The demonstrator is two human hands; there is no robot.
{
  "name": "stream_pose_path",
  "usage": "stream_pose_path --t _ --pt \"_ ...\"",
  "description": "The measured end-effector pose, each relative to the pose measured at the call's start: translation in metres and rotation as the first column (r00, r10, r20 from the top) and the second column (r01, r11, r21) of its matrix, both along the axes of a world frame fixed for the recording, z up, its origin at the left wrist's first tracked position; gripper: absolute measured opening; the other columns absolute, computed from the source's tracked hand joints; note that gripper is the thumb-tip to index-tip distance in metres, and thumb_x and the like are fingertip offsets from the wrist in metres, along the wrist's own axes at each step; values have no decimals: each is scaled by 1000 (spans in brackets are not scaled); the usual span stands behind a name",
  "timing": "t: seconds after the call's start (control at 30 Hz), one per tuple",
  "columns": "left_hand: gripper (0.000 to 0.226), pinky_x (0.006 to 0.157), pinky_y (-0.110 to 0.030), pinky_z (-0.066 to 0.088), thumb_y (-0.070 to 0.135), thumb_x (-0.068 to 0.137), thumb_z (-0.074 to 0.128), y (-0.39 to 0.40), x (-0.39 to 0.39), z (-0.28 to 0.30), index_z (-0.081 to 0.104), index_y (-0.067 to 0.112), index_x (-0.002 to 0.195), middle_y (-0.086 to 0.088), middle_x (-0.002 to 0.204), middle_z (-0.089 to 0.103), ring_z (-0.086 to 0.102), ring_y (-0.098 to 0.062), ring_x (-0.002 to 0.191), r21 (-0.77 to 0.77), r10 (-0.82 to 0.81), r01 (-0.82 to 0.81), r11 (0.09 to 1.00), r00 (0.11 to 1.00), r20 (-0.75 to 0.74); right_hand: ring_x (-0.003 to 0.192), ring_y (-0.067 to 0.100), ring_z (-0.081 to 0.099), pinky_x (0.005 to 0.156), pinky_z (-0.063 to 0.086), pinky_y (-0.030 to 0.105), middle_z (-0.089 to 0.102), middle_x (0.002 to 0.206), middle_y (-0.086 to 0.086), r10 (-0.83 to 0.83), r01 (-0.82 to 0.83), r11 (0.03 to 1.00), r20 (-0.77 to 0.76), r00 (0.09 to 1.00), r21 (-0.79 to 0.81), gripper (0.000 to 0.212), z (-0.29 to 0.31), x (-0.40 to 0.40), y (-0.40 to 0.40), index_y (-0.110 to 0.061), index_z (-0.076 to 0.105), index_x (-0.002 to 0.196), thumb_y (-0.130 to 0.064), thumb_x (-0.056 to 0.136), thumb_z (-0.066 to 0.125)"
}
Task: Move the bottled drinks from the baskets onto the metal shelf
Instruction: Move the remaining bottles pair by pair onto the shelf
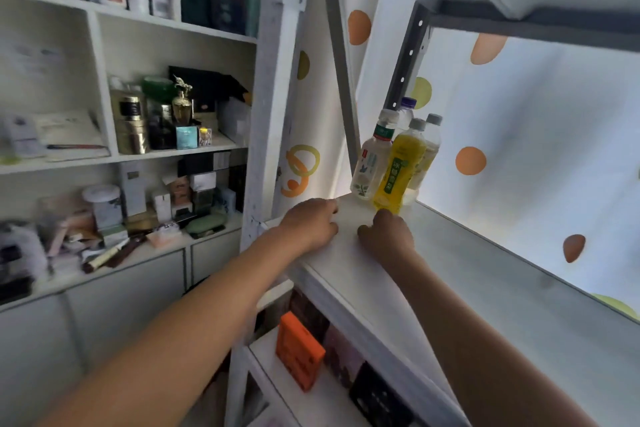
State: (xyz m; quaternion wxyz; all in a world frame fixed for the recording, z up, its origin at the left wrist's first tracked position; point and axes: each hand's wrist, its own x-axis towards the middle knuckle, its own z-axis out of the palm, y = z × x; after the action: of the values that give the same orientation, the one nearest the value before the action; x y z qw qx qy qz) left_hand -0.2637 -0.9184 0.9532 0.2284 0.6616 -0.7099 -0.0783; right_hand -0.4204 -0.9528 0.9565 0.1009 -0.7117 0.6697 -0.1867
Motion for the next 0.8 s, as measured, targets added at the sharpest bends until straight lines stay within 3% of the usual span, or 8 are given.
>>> stream_pose_path --t 0.1,0.17,0.23,0.33,0.43,0.6,0.8 --pt "33 81 -31 47 27 93 53 63 40 -6 58 21 126 -4 127 61 59 -25 109 -98 -9 5 995 999 -42 109 33 60 85 48 36 63 120 14 132 -132 991 -62 989 5 33 1 45 52 -11 59 117 -32 93 52" --pt "27 71 -29 46 22 93 52 109 72 -10 61 20 118 -4 120 63 61 -25 104 -152 -13 7 988 999 -36 107 34 60 81 47 36 64 114 14 225 -229 973 -119 967 -26 26 -3 85 91 -10 58 106 -31 93 51" --pt "19 71 -35 48 18 91 52 153 105 -14 62 15 106 -7 109 63 59 -27 101 -220 14 -8 975 1000 27 107 36 58 81 45 37 63 112 15 308 -321 944 -144 940 -80 24 -6 127 126 -10 57 103 -31 93 51" --pt "16 71 -39 46 13 85 54 228 167 -29 60 11 99 -8 101 61 55 -30 100 -280 182 -138 950 974 138 112 35 55 89 44 40 61 115 16 422 -453 876 -192 886 -166 28 -14 198 183 -9 58 110 -30 92 52" --pt "29 80 -41 43 14 85 53 307 227 -56 58 10 113 -8 111 60 52 -29 108 -269 380 -324 907 904 193 120 33 50 98 40 40 58 124 14 521 -566 811 -256 814 -150 32 -35 264 242 -10 56 118 -30 93 49" --pt "37 96 -40 40 17 86 53 449 310 -97 53 11 122 -7 125 55 47 -28 119 -223 622 -585 780 761 183 137 29 38 116 25 42 50 143 10 746 -805 581 -319 585 -118 46 -80 365 355 -12 49 138 -33 97 47" --pt "48 107 -41 33 18 88 53 593 353 -110 48 9 135 -8 136 51 42 -26 127 -218 837 -808 548 533 128 139 28 37 121 18 43 51 144 10 920 -965 210 -303 249 -157 48 -106 449 480 -11 49 141 -31 97 51"
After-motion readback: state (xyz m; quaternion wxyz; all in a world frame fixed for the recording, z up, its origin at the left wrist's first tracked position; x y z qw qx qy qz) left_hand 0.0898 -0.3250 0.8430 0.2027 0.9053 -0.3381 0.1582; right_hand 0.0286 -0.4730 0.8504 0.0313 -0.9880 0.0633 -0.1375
